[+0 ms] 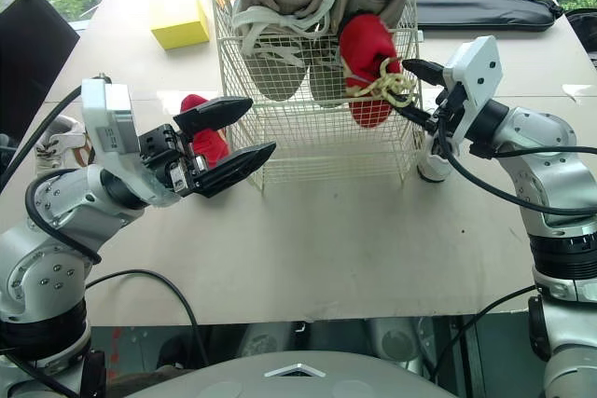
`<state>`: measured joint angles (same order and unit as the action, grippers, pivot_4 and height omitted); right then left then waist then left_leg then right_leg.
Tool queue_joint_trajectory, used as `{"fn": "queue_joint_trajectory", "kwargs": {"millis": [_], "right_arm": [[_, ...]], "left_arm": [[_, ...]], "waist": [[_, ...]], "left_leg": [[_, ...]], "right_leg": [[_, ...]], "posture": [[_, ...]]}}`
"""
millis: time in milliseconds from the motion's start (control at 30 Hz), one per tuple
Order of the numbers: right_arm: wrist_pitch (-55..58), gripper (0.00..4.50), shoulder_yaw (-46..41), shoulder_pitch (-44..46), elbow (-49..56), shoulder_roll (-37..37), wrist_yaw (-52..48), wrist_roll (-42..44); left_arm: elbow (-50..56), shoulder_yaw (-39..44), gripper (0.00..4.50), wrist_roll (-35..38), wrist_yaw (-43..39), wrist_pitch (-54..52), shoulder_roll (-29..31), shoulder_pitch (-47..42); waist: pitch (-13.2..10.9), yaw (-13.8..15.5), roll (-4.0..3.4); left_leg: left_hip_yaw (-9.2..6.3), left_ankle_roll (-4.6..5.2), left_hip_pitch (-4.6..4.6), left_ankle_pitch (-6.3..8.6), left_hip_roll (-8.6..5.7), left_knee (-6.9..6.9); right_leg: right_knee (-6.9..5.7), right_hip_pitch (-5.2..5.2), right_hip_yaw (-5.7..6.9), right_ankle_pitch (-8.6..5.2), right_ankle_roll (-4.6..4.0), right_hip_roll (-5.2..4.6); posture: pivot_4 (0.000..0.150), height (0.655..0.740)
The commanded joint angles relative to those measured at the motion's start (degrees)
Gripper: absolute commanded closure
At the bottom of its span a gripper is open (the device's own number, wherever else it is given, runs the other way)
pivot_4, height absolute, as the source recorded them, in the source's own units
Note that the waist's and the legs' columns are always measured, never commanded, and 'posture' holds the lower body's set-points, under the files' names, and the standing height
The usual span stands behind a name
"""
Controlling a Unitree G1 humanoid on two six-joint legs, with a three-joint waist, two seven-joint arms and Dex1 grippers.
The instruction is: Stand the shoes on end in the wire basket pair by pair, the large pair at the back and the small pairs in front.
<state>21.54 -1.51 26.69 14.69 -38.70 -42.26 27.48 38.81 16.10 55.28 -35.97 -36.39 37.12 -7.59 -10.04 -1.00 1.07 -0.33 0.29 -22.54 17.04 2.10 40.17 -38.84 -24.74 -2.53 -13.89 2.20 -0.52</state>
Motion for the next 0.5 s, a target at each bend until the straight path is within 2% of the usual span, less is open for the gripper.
{"fn": "queue_joint_trajectory", "kwargs": {"millis": [33,200,367,433,500], "right_arm": [[1.41,0.53,-2.79,0.27,4.0,-0.82,-0.92,2.2],[3.68,0.53,-7.29,1.17,8.22,-4.3,-1.53,4.47],[0.55,0.53,-10.63,0.13,7.46,-6.75,-3.48,3.32],[0.26,0.01,-12.83,-2.47,6.89,-9.05,-6.58,3.92],[1.32,0.01,-17.39,-6.14,7.76,-11.87,-11.26,7.43]], "left_arm": [[0.82,3.65,0.0,1.06,1.81,1.73,-0.36,1.57],[-2.91,12.26,0.0,4.36,7.91,1.89,-1.92,4.84],[-12.23,18.34,0.0,3.54,10.39,0.2,0.42,5.64],[-15.62,18.89,0.0,2.05,9.66,-0.27,2.09,5.85],[-17.35,17.87,0.0,-2.4,10.6,0.42,3.17,7.04]], "waist": [[0.0,0.13,0.0],[-0.01,0.28,-0.01],[-0.01,0.24,-0.01],[-0.01,0.42,0.0],[-0.01,0.75,0.0]], "left_leg": [[0.0,0.0,0.0,0.0,0.0,0.0],[-0.04,0.0,-0.06,0.0,0.02,0.0],[-0.05,0.0,-0.06,0.0,-0.02,0.0],[0.0,0.0,-0.06,0.0,-0.03,0.0],[0.06,0.0,-0.12,0.0,-0.03,0.0]], "right_leg": [[0.0,0.0,0.01,0.0,0.0,0.0],[0.04,-0.01,0.03,0.0,0.0,-0.07],[0.04,-0.01,0.08,0.0,0.0,-0.04],[0.06,-0.01,0.08,0.0,0.0,-0.05],[0.13,0.0,0.16,-0.01,0.0,-0.08]], "posture": [[0.15,0.74],[0.15,0.74],[0.15,0.74],[0.15,0.74],[0.15,0.74]]}}
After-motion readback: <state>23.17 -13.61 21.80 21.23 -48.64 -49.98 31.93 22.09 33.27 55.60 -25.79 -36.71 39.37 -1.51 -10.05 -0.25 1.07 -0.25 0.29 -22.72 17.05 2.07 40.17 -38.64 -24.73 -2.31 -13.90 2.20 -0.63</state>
